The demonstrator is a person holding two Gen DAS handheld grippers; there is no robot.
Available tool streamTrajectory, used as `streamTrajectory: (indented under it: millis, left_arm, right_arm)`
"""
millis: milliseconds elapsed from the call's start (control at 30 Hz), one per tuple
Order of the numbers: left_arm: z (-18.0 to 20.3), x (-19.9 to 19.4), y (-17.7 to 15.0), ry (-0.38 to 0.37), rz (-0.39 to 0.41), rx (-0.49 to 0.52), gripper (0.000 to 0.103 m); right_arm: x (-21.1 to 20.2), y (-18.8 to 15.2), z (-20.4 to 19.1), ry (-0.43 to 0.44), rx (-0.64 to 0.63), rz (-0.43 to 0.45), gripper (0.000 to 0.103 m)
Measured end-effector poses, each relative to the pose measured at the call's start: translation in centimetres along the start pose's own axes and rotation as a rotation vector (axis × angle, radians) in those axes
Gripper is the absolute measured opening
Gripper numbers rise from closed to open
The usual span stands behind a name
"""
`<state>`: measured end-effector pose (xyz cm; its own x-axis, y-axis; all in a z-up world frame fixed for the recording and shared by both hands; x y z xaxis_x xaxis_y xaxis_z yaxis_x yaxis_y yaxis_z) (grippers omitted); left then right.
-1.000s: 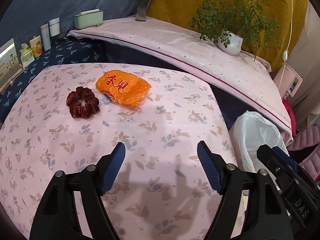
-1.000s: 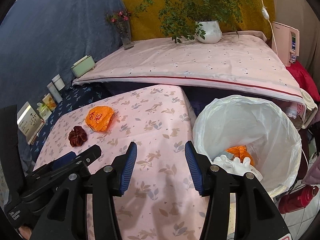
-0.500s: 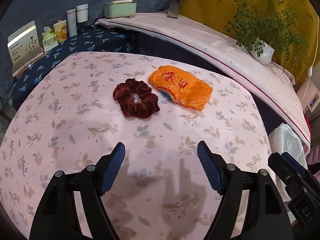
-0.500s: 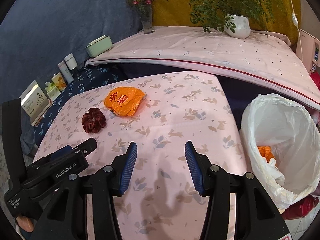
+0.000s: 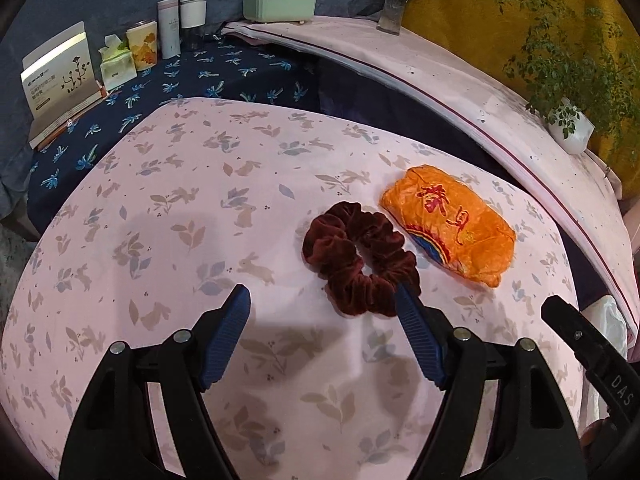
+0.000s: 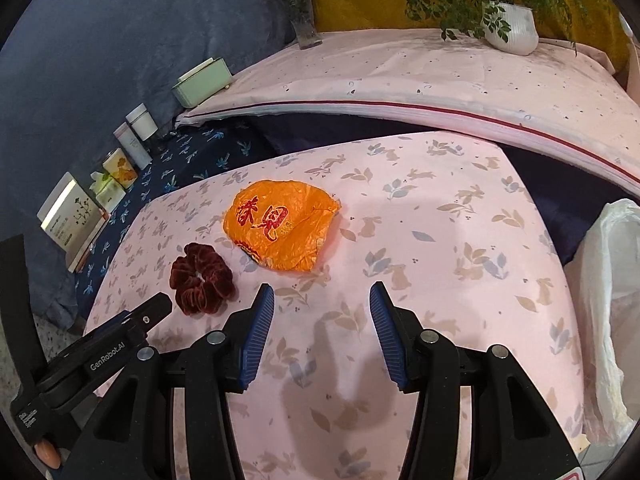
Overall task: Collect trash
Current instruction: 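Grasp the dark red scrunchie with the left tool while the right tool grasps the orange bag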
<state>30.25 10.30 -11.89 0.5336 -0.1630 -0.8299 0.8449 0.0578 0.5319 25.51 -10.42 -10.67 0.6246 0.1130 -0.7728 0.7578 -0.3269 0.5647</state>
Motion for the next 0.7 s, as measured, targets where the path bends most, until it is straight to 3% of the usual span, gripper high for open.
streamTrajectory:
  millis: [267,433,533,600,667,700]
  left_arm:
    - [-0.7,3.9,1.9,-0.034,-0.055,-0.044,0.071]
    - [-0.1,4.8,2.2,-0.025,-0.039,-0.025,0.068]
    - [0.1,4.8,2.2,-0.043,-0.037,-0.02,0.056]
    - [0.5,4.8,2.0,-0.063,-0.045,-0.006,0.034]
    - [0.9,4.7,1.8,-0.07,-0.046,0.009,0.026]
    - [1.0,4.7,1.7,-0.075,-0.046,0.014,0.022]
  right_arm:
    - [4.4,2.5,-0.4,-0.011,0.013,-0.028,0.053]
    - [6.5,3.3,-0.7,0.001,0.013,-0.05,0.053]
    - [7.5,3.2,-1.1,0.002,-0.002,-0.062,0.053]
    - [8.0,3.0,-1.2,0.009,-0.008,-0.075,0.05]
    - [8.4,2.5,-1.3,0.014,-0.014,-0.09,0.031]
    - [8.4,2.3,-1.4,0.014,-0.018,-0.091,0.027]
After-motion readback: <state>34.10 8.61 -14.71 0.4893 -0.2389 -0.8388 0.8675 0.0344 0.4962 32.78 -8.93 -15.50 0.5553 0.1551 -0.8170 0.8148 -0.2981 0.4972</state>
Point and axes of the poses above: each gripper's, at about its wrist camera, not at the fingertips, and x roughly the way its jaws point, z to its right, y to its top, the point moved 2 cm from there along x, roughly the way its jaws point, and after that the axes turned 3 degrees about -z, right-handed, at the moved point
